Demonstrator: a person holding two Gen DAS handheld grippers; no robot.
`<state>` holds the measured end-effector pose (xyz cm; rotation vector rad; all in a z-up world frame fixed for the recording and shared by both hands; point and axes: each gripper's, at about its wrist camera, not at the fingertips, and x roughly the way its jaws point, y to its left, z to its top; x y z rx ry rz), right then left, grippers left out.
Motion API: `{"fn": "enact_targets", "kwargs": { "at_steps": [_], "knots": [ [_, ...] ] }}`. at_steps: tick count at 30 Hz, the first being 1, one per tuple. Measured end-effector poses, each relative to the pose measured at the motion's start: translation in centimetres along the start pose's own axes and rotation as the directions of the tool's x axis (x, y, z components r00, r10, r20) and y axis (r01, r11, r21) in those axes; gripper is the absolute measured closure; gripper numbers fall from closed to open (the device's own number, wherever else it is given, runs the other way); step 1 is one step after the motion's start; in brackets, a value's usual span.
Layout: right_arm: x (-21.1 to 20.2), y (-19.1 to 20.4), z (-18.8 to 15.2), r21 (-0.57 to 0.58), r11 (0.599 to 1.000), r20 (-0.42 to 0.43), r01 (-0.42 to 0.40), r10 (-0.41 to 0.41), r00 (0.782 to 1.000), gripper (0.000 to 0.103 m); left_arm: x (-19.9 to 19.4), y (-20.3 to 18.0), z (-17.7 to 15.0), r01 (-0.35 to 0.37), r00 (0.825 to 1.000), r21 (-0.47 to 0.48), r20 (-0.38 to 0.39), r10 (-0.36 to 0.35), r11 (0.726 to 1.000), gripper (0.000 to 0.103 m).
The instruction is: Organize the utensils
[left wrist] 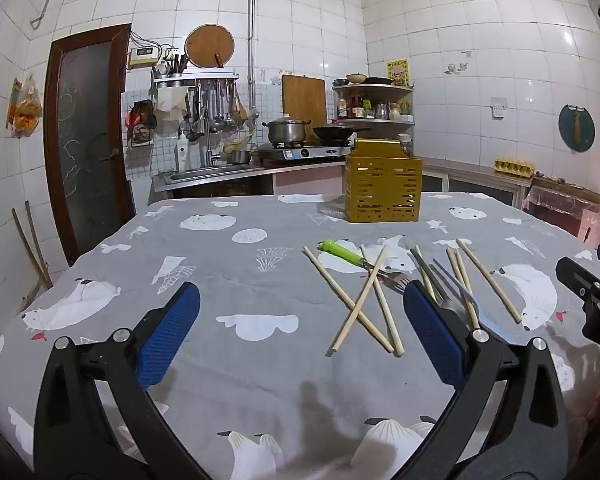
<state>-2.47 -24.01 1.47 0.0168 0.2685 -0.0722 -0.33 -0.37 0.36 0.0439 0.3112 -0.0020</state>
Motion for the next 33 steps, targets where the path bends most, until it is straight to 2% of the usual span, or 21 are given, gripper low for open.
{"fn": "enact_targets", "kwargs": {
  "at_steps": [33],
  "knots": [
    [0.45,-0.82,-0.05,0.006,1.0,0.011,0.004,-0.004,1.0,0.004,-0.41,-0.06,0.23,0.001,1.0,0.0,0.008,-0.001,1.0,0.005]
  ]
}}
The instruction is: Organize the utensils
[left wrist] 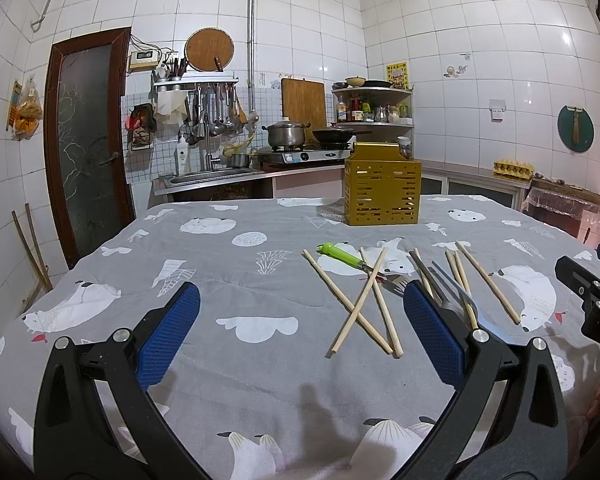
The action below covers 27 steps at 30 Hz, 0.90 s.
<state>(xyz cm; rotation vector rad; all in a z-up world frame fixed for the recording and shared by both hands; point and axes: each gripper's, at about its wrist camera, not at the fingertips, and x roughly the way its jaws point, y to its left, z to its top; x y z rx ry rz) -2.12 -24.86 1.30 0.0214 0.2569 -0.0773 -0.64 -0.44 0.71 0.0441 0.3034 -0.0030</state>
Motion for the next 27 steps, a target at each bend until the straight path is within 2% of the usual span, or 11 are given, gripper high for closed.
{"fn": "enact_targets", "kwargs": {
  "at_steps": [27],
  "knots": [
    [-0.08,-0.04,0.0,-0.001,1.0,0.001,0.001,-0.001,1.0,0.004,-0.35,-0.08,0.34,-0.001,1.0,0.009,0.008,0.001,1.0,0.005]
  ]
}}
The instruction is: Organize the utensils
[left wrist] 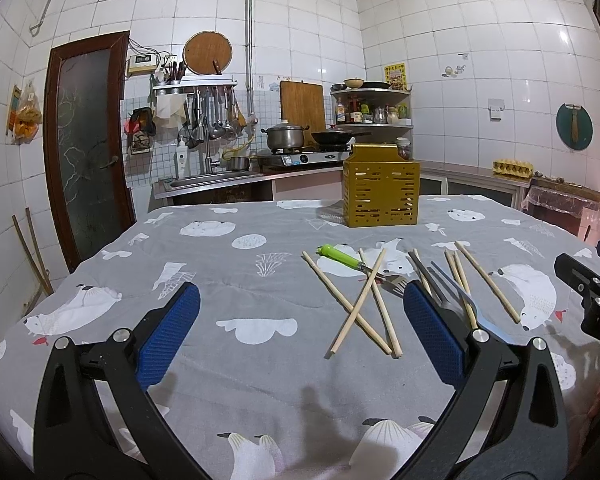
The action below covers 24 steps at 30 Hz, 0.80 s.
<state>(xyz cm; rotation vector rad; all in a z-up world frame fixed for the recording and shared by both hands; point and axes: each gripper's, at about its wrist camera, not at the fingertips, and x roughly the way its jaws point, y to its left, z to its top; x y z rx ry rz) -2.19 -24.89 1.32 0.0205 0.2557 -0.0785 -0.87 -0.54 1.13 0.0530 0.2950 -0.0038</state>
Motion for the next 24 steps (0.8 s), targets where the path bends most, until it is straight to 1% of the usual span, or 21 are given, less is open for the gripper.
{"fn": "enact_targets", "kwargs": {
  "at_steps": [24],
  "knots": [
    [-0.15,-0.39,0.12,0.006,1.0,0.003,-0.002,0.002,1.0,0.004,0.0,-0.12,0.01,0.003,1.0,0.001,-0.001,-0.003,1.0,0.005]
  ]
}}
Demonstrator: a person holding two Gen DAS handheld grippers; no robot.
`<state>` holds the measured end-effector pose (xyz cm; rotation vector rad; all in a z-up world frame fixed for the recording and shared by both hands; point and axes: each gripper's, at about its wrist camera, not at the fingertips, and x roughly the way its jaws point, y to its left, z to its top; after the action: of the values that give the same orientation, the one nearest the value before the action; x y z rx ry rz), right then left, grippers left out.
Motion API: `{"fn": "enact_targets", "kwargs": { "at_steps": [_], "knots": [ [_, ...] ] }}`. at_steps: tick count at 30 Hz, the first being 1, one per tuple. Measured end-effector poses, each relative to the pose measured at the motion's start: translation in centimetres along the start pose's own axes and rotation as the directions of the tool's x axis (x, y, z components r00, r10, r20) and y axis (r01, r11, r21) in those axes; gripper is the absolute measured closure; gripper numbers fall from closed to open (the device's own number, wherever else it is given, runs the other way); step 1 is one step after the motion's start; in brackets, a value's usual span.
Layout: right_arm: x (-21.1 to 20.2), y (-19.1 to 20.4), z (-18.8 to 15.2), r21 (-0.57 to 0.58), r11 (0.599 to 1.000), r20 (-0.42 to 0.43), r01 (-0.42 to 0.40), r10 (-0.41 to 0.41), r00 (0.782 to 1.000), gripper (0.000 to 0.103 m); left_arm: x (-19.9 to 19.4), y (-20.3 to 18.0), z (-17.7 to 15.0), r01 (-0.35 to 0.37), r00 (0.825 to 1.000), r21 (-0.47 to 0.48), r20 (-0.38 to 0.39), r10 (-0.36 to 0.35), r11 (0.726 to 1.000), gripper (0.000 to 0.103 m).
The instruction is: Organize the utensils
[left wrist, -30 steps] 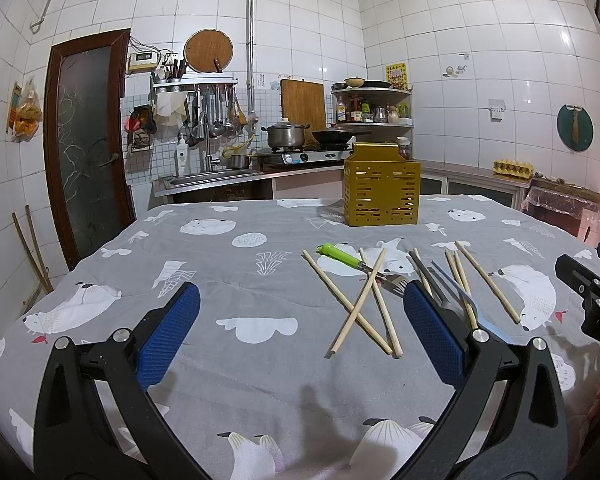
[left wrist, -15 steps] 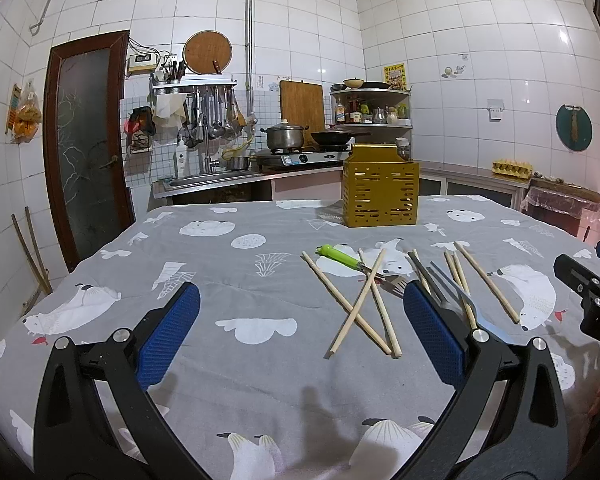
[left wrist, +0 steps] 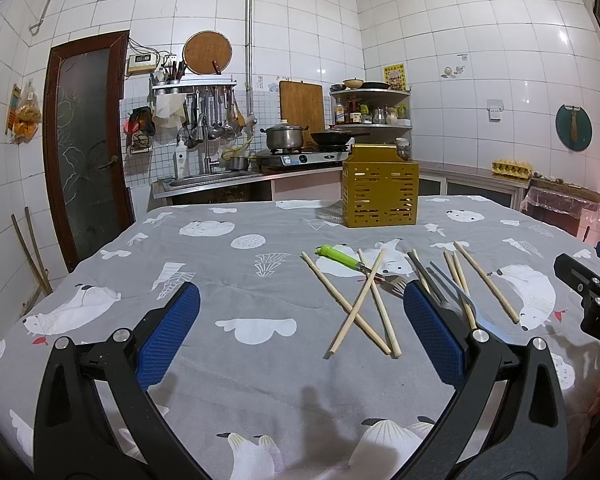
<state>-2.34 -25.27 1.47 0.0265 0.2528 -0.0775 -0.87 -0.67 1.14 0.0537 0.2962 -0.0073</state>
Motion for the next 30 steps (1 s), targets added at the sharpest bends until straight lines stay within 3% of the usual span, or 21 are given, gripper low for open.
{"fn": "enact_targets", "kwargs": {
  "at_steps": [21,27,30],
  "knots": [
    [0.5,0.1,-0.1,0.008,1.0,-0.009,-0.014,0.014,1.0,0.004,0.0,-0.1,-0.1,0.004,1.0,0.002,-0.004,-0.004,1.0,0.005],
    [0.4,-0.4,-0.1,0.043,0.998,-0.004,-0.049,0.049,0.999,0.004,0.4,0.0,0.4,0.006,0.999,-0.005,-0.037,-0.006,1.0,0.005],
    [0.4,-0.1,0.3,0.012,1.0,-0.018,-0.015,0.016,1.0,0.004,1.0,0.5,0.9,0.032,0.997,-0.033,-0.062,-0.034,0.999,0.005]
  ]
}}
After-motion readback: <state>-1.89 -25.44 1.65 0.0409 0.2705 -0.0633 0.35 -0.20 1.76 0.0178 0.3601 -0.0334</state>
